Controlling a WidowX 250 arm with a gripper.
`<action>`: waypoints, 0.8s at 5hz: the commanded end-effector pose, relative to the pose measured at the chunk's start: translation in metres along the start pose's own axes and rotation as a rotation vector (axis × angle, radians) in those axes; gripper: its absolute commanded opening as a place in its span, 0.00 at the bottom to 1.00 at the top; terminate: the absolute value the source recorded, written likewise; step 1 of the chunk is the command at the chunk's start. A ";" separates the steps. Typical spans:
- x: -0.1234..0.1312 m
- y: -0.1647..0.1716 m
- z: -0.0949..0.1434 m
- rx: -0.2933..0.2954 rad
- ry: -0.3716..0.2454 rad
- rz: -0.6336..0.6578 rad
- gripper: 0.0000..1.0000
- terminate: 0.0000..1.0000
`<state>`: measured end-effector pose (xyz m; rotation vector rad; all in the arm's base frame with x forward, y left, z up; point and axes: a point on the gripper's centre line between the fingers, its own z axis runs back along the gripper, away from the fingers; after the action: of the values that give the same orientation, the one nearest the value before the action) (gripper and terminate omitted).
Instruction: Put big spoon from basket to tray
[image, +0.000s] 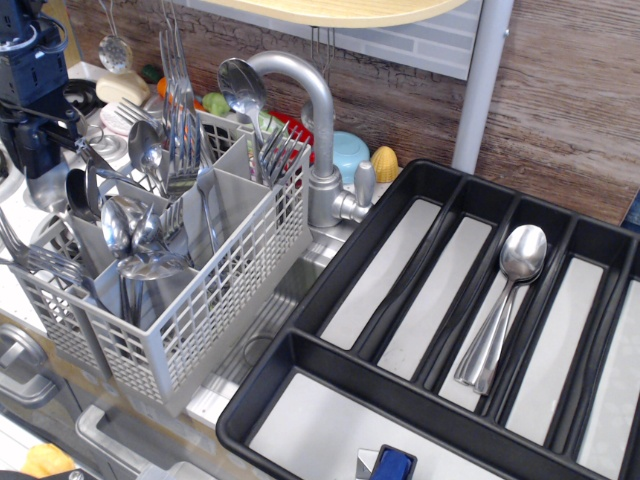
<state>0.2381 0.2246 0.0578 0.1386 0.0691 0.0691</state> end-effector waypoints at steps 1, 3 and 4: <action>0.012 0.007 0.094 0.195 -0.022 0.021 0.00 0.00; 0.020 -0.020 0.184 0.177 -0.044 0.104 0.00 0.00; 0.034 -0.043 0.201 0.153 -0.060 0.163 0.00 0.00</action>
<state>0.2993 0.1442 0.2348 0.2504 0.0520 0.2350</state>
